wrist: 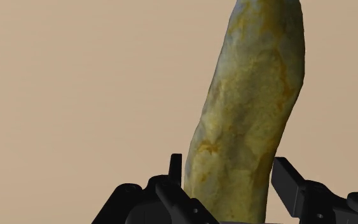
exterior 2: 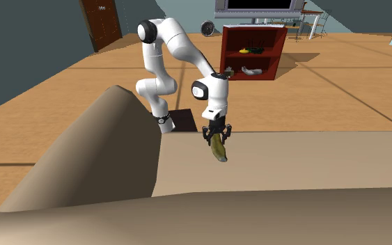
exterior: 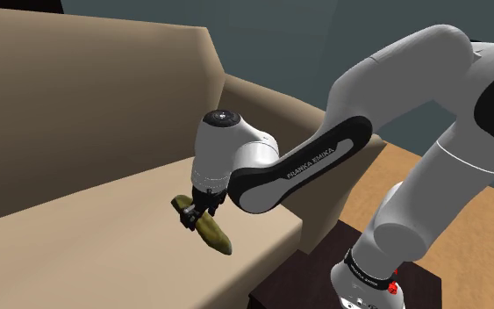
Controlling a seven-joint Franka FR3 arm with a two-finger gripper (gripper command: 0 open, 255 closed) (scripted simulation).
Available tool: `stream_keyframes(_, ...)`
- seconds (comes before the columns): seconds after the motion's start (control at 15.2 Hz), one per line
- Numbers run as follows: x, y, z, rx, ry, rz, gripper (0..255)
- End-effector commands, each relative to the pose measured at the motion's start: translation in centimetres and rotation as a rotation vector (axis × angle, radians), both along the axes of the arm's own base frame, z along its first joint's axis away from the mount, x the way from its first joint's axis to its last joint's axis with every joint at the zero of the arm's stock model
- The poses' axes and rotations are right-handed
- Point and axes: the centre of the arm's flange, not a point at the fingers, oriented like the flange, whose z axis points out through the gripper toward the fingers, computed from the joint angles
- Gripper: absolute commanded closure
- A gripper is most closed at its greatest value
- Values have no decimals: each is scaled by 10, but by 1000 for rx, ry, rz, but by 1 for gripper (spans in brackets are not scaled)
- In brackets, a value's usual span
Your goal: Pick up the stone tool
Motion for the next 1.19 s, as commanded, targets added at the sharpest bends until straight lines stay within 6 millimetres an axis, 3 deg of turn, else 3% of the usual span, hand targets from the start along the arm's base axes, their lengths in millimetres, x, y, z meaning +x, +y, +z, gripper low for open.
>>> stream_keyframes(0.0, 0, 0, 0, 0, 2, 1, 255)
stream_keyframes(0.99, 0, 0, 79, 0, 2, 1, 255)
stream_keyframes(1.12, 0, 0, 80, 0, 2, 1, 255)
